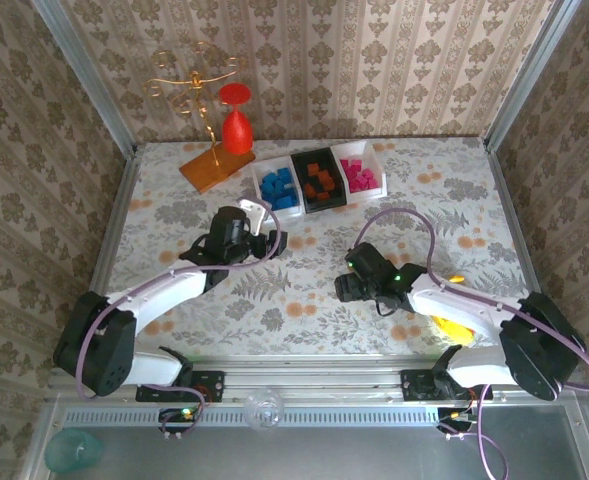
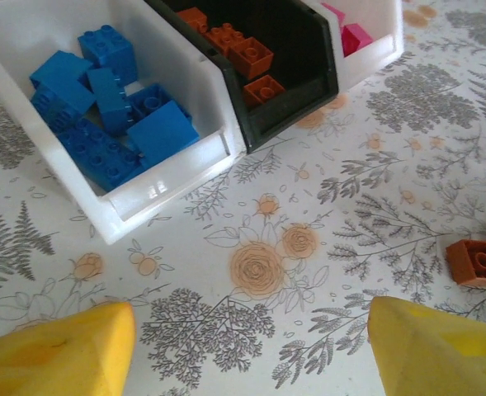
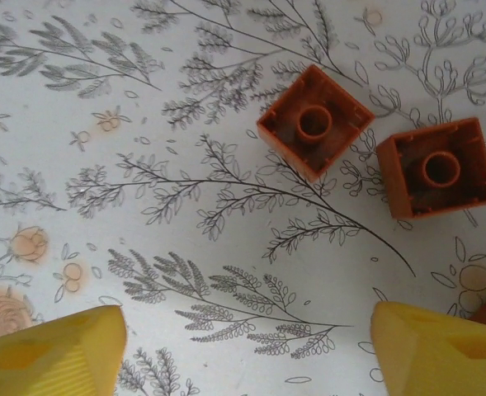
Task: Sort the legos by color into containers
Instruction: Pick up the lego from the center of the table.
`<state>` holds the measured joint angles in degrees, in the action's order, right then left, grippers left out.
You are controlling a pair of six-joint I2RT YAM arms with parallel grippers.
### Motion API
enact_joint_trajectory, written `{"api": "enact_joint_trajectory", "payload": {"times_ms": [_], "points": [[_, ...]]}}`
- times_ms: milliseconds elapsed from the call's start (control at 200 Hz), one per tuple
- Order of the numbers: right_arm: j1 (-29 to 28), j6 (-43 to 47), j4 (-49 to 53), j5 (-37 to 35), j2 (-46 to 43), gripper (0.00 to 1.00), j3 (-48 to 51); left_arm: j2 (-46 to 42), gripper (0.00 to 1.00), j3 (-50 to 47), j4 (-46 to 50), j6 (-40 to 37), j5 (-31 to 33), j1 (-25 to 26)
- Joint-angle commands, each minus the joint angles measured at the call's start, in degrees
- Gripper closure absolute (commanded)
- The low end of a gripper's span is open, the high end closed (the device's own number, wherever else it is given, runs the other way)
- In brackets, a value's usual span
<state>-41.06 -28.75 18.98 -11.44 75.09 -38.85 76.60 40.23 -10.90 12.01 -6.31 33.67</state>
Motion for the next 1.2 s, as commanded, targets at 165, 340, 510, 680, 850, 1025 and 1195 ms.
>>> {"api": "enact_joint_trajectory", "payload": {"times_ms": [165,340,510,680,850,1025,1195], "points": [[2.56,-4.33,-9.00,-2.32,9.36,0.31,-2.07,-1.58,0.25,-3.52,-8.95,0.34,-2.10,1.12],[3.59,-3.97,-11.24,-2.78,13.58,0.38,-4.14,-2.25,0.25,-5.09,-10.56,0.82,-1.65,1.57],[4.74,-2.95,-13.19,-3.82,17.32,0.43,-6.41,-1.63,0.25,-4.90,-10.40,1.04,-3.16,1.60],[5.55,-1.04,-13.61,-5.57,21.08,0.50,-9.32,-2.56,0.25,-5.07,-9.52,0.67,-3.36,1.65],[5.64,1.31,-14.19,-7.97,23.84,0.54,-11.59,-3.38,0.25,-5.33,-9.07,0.21,-3.01,1.64],[5.88,1.91,-16.11,-7.68,26.74,0.54,-13.41,-3.21,0.25,-5.36,-8.89,-0.01,-2.94,1.66],[5.99,2.17,-17.20,-7.03,27.35,0.64,-14.31,-2.82,0.25,-5.44,-9.05,-0.06,-2.76,1.66]]}}
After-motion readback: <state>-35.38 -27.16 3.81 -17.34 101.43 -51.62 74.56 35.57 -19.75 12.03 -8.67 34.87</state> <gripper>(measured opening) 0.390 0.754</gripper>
